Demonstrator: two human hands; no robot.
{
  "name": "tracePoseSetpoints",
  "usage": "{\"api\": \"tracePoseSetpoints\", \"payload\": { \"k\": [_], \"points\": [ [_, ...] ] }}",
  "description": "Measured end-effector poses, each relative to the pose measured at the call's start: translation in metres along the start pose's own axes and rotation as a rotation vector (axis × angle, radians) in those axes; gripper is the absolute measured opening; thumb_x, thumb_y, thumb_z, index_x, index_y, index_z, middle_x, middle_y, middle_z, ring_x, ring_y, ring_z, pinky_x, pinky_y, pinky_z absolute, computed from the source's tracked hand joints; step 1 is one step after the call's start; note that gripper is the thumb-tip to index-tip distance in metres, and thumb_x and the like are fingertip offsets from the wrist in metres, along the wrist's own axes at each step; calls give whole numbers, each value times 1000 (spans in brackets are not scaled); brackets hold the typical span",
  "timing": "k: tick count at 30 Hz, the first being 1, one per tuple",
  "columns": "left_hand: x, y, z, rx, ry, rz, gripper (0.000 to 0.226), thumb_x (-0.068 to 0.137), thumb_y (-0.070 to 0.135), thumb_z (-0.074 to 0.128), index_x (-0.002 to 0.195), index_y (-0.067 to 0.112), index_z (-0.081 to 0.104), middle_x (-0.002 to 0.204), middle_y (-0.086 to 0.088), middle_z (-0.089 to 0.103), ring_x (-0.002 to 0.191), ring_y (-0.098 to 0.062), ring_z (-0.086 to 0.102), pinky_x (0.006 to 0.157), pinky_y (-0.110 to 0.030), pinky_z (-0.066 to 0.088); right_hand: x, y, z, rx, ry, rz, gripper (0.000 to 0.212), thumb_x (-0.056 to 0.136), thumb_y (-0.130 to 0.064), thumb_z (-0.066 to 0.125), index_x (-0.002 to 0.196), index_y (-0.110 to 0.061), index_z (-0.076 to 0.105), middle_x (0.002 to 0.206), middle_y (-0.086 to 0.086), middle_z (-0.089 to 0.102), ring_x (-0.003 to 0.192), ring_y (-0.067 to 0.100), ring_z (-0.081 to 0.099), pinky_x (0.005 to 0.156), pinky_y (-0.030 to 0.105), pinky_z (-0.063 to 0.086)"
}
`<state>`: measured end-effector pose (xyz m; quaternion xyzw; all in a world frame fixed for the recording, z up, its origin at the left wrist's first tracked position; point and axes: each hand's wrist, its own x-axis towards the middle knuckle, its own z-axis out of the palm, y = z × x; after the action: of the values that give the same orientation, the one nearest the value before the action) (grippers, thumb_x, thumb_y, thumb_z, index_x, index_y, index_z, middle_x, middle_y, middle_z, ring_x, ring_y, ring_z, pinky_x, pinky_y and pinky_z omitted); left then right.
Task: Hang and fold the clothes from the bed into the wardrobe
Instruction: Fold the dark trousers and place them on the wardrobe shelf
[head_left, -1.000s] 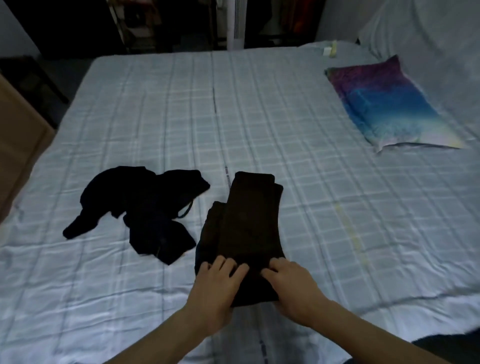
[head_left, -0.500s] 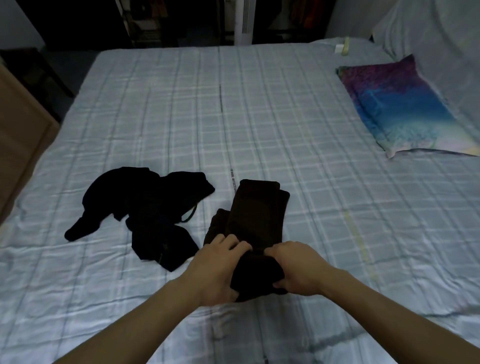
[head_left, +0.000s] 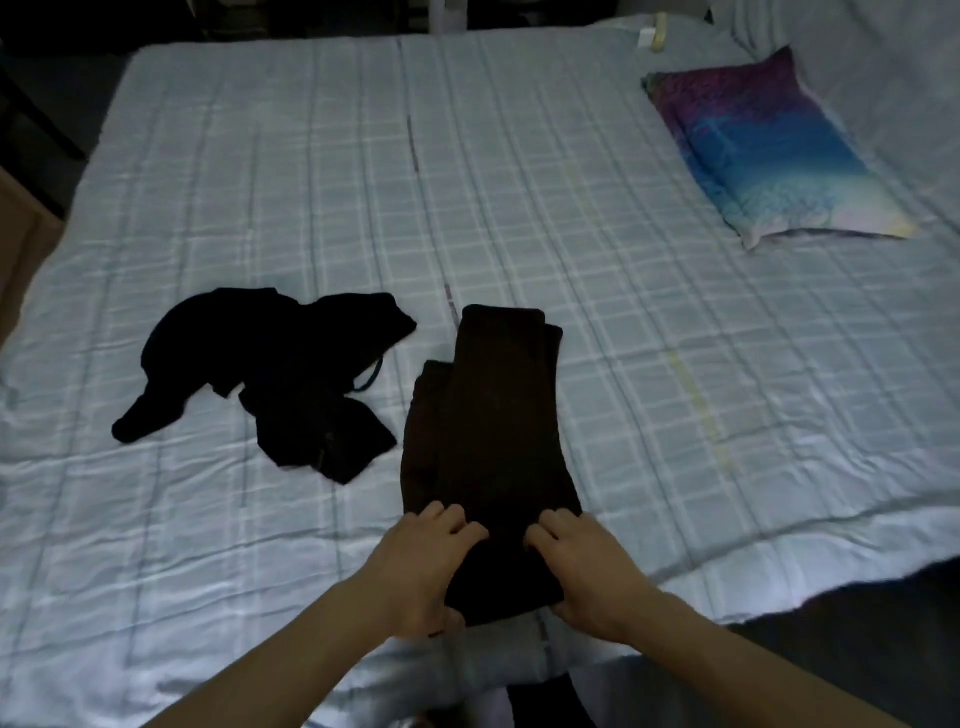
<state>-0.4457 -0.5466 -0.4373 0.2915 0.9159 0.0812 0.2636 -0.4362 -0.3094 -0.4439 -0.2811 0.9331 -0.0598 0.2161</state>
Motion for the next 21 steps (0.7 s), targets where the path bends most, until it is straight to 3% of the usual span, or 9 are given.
{"api": "tracePoseSetpoints", "payload": {
  "k": [3,5,8,10,14,17,19,21],
  "points": [
    [-14,2,46,-8,-19,1,98,78,54,69,155,27,15,138,2,38,118,-21,41,94,-34,40,-22,-23,55,17,29,50,54,62,-30,71,112,-20,56,111,1,54,99,22,53,79,34,43],
    [-26,8,80,-7,-85,17,99,85,52,64,159,21,4,144,-2,35,121,-24,41,95,-37,41,-39,-36,101,48,7,104,65,62,-38,73,121,-18,55,123,3,53,110,24,52,89,36,46],
    [-39,25,125,69,-155,101,89,90,43,62,158,16,11,148,-5,29,124,-28,36,95,-41,40,-63,-53,156,71,-123,215,82,73,-50,68,143,-16,41,149,6,36,137,28,35,112,39,32],
    [-44,41,144,85,-177,120,85,90,39,61,156,13,14,148,-8,28,124,-31,34,95,-44,38,-74,-61,173,101,-144,252,84,74,-52,68,145,-15,40,150,6,34,139,28,33,114,40,32],
    [-48,48,149,84,-34,97,86,80,45,67,151,16,29,143,-8,35,124,-30,36,98,-43,37,-77,-63,168,106,72,266,74,64,-46,81,126,-12,60,131,9,54,121,31,55,97,39,49],
    [-45,27,152,122,136,178,98,54,58,82,141,24,50,146,-7,47,132,-31,47,106,-48,43,-72,-54,165,79,177,261,91,59,-52,84,135,-13,55,142,15,49,130,36,49,104,45,46],
    [-42,9,158,211,163,229,109,52,59,84,147,26,44,158,-9,35,144,-34,35,115,-54,30,-71,-46,171,25,173,250,103,58,-53,84,146,-16,44,152,15,40,140,35,38,113,48,37],
    [-38,-6,163,283,201,269,113,60,56,84,155,26,31,165,-9,20,152,-34,19,119,-56,19,-70,-41,176,-16,179,231,100,64,-46,80,151,-18,38,156,15,36,143,34,35,118,48,29]
  ]
}}
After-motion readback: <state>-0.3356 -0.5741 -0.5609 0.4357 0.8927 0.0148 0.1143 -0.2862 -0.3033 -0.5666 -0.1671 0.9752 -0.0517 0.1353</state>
